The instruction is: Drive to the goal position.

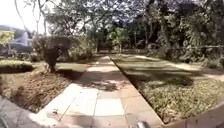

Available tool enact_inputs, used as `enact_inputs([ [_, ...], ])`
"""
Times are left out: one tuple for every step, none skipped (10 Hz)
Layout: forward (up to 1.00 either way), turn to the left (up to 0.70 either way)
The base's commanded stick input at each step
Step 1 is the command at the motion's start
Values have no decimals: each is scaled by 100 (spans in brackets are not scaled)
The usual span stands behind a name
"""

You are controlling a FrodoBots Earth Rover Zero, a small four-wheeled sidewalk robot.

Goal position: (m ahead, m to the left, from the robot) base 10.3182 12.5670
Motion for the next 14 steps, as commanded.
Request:
enact_inputs([
  [50,0],
  [50,0],
  [50,0],
  [50,0],
  [50,0],
  [50,34],
  [50,50],
  [50,20],
  [50,9],
  [50,0],
  [50,0],
  [50,0],
  [50,0],
  [50,0],
])
